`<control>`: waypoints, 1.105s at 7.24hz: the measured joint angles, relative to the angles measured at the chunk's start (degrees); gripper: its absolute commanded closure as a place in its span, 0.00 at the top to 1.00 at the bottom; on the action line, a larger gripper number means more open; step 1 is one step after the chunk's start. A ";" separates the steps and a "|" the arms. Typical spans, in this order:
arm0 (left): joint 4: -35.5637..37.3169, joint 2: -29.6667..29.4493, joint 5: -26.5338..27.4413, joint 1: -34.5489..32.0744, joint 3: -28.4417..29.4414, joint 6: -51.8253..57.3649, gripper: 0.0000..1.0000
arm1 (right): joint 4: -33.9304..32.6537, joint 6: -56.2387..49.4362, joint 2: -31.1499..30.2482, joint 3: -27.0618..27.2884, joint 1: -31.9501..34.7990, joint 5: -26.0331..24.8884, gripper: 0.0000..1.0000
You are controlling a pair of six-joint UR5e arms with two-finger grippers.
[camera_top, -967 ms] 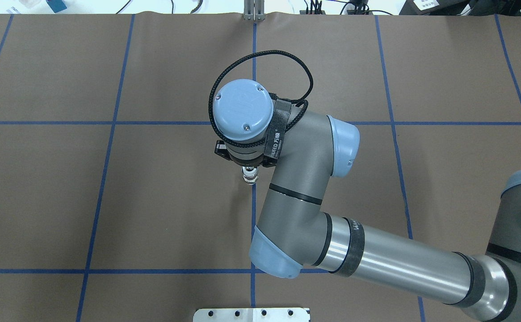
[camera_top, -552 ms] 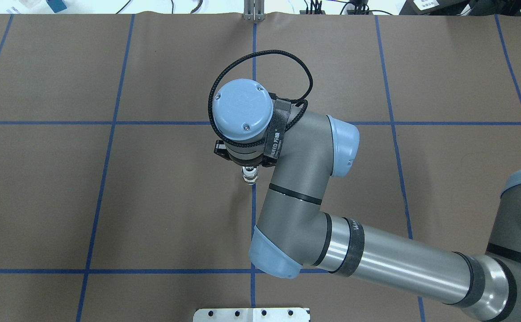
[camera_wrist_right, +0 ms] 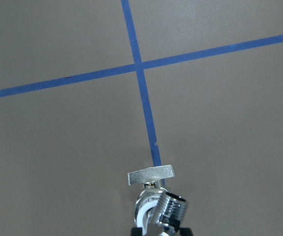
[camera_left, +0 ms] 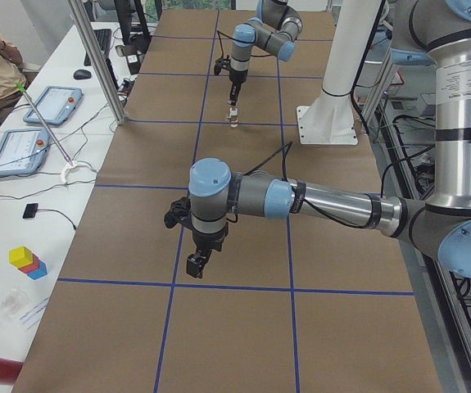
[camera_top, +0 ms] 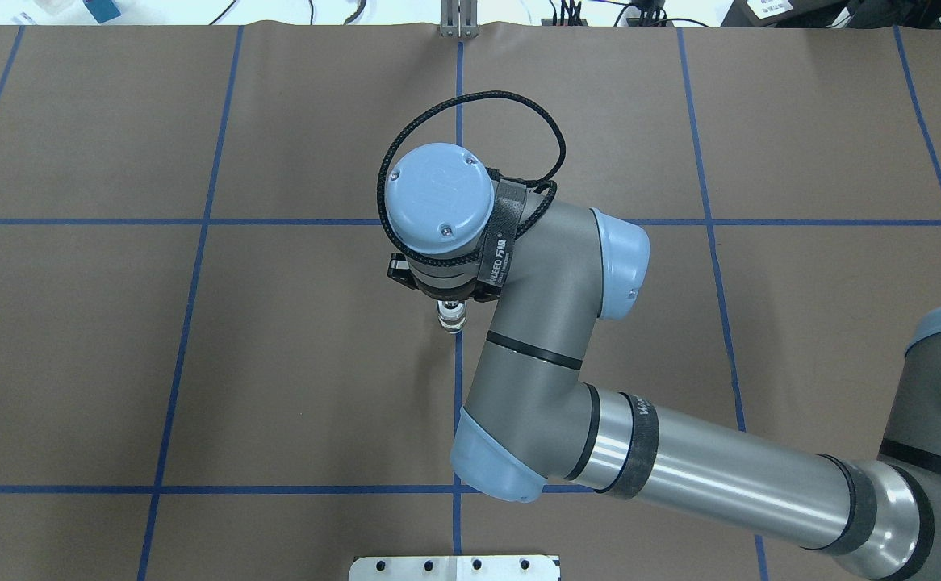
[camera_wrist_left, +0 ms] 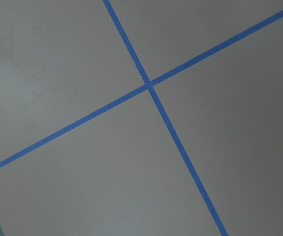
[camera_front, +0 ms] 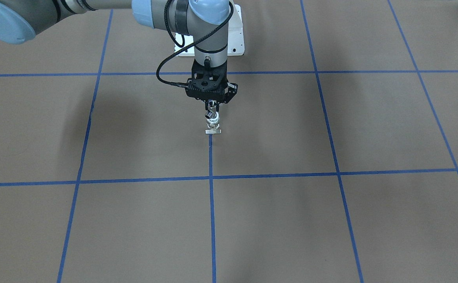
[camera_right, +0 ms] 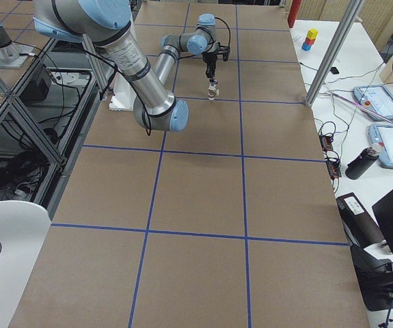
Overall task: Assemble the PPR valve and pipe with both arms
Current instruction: 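Lower the fitting onto the valve top and press it in with the right gripper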
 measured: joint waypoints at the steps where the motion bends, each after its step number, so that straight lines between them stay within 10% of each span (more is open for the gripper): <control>1: 0.00 0.00 0.00 0.00 0.03 0.04 1.00 | 0.36 0.01 -0.03 -0.16 0.00 -0.04 0.00; 8: 0.06 -0.12 0.00 0.00 -0.02 -0.02 1.00 | 1.01 0.02 -0.06 -0.38 0.00 -0.07 0.26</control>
